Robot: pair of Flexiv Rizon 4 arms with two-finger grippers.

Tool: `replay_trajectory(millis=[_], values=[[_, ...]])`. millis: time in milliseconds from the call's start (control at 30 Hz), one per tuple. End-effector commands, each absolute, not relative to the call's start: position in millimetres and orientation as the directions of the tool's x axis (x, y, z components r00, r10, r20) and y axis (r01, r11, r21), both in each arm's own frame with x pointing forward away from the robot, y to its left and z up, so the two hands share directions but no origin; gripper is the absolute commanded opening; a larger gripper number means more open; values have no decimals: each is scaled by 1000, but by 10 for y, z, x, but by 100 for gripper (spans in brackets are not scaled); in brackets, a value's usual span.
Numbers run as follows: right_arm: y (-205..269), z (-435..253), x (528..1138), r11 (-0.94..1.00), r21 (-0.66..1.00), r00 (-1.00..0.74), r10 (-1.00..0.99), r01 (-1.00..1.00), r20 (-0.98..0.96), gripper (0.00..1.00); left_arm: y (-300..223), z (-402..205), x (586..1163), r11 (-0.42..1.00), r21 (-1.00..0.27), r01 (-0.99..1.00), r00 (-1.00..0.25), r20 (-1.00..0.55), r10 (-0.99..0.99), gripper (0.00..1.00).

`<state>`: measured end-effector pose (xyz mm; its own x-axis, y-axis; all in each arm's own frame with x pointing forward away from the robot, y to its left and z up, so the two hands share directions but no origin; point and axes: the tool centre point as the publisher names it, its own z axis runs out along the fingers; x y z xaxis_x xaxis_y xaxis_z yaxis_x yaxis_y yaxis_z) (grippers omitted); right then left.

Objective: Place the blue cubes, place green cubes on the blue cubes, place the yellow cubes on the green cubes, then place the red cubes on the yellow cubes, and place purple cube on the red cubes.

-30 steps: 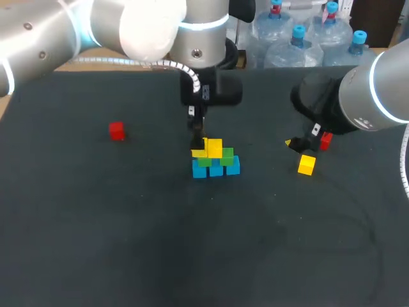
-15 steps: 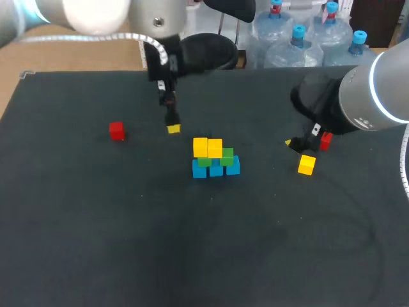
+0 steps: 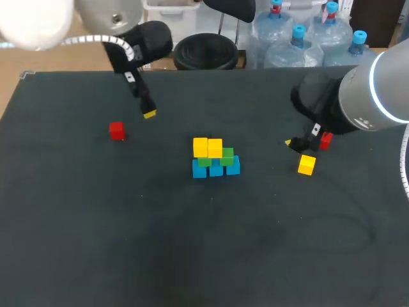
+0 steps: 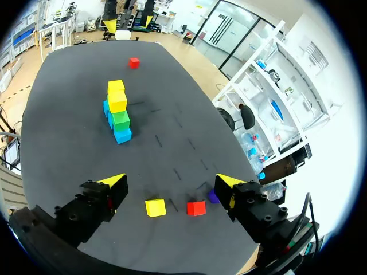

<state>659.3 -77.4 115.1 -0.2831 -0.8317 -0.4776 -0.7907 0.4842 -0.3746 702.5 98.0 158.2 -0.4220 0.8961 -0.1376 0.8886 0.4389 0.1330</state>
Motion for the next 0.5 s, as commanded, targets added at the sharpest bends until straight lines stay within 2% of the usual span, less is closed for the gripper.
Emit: replay_trajectory(millis=[33,500], values=[[-775,1127,6579,488,-382,-281,-829,-785,-484,100,1158,1584,6917,497,229,837,-415,-326,850,100],[-775,1127,6579,488,-382,-281,-829,-785,-484,100,1365,1444,7059,588,274,761,-421,-481,769,100]])
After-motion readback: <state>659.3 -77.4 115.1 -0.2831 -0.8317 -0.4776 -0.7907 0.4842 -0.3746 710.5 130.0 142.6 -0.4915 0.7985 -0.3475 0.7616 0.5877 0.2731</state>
